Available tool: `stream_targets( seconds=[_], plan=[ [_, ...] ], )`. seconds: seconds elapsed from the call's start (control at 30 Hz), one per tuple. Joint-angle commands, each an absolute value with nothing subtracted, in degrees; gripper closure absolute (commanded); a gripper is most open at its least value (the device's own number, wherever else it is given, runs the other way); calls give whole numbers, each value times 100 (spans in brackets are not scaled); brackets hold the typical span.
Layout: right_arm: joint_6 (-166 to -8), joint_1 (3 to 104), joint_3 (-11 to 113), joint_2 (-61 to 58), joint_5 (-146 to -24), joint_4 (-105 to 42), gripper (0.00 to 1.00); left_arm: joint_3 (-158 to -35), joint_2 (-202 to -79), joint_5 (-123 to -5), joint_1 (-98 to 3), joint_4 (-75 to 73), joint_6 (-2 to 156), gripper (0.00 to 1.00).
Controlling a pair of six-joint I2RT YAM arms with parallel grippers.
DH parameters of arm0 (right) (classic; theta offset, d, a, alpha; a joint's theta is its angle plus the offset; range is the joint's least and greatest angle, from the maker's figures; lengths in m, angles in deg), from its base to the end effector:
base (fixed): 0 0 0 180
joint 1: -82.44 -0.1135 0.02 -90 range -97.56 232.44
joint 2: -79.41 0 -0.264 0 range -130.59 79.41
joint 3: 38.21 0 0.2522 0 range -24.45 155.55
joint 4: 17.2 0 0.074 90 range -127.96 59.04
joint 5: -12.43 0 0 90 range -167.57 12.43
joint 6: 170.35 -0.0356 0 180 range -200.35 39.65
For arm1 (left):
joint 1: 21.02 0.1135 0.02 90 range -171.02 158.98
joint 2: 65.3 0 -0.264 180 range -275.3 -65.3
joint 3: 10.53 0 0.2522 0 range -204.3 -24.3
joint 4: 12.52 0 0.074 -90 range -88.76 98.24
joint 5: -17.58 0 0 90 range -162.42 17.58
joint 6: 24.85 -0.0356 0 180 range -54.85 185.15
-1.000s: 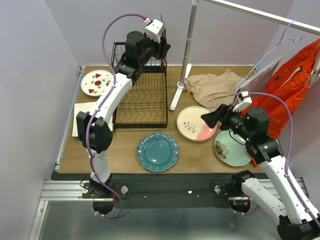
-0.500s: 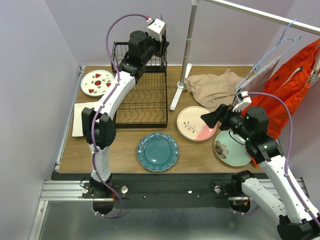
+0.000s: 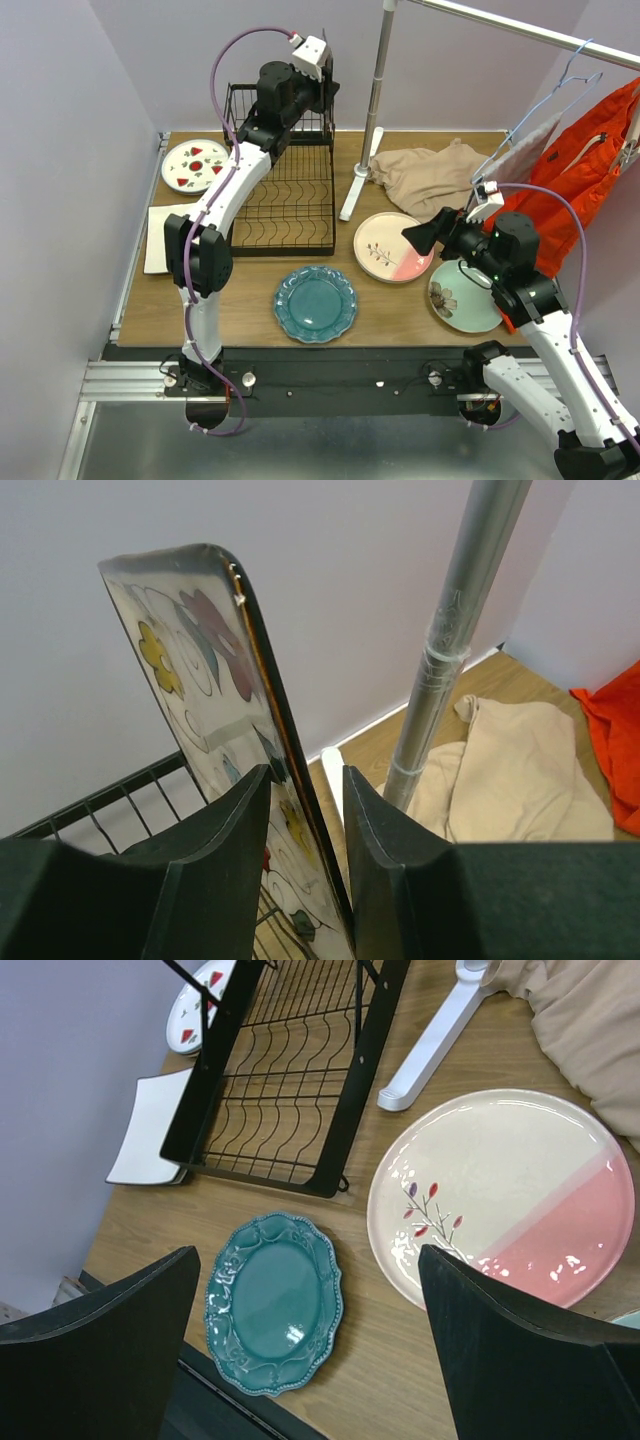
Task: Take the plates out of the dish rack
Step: Unload the plate from the dish rack.
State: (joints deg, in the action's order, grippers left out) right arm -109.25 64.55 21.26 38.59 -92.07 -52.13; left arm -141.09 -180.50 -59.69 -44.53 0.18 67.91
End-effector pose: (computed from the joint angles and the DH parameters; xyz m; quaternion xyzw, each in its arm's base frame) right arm 0.1527 0.0586 0.3363 0.0008 0.7973 0.3290 0.5061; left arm 0.4409 -0.2003 0.4242 0.2025 0.6606 -0.2379 0.6827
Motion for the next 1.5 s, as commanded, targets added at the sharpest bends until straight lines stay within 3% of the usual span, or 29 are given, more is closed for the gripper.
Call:
stream_targets(
  seconds=[0.0, 0.1, 0.27, 1.03, 1.2, 1.37, 1.47],
  plan=[
    [-10865, 6460, 2380, 3942, -9242, -5346, 2, -14119, -18193, -5405, -4467, -52, 7287, 55],
    [-10865, 6469, 2398, 4003, -9216, -5398, 2, -14066, -18114, -5361, -4432, -52, 7525, 47],
    [-10856, 6460, 2354, 4118, -9163, -5451, 2, -13996, -18000, -5150, -4370, -122, 7832, 47],
    [-10891, 6460, 2407, 4276, -9189, -5574, 2, -14216, -18184, -5440, -4352, 344, 8229, 64],
    [-10909, 6460, 2451, 4311, -9189, -5592, 2, -14198, -18228, -5484, -4352, 335, 8229, 54],
    [-10909, 6460, 2477, 4311, -9163, -5601, 2, -14119, -18158, -5493, -4352, 273, 8193, 53],
    [-10935, 6460, 2512, 4267, -9198, -5601, 2, -14145, -18140, -5475, -4352, 282, 8149, 67]
  ],
)
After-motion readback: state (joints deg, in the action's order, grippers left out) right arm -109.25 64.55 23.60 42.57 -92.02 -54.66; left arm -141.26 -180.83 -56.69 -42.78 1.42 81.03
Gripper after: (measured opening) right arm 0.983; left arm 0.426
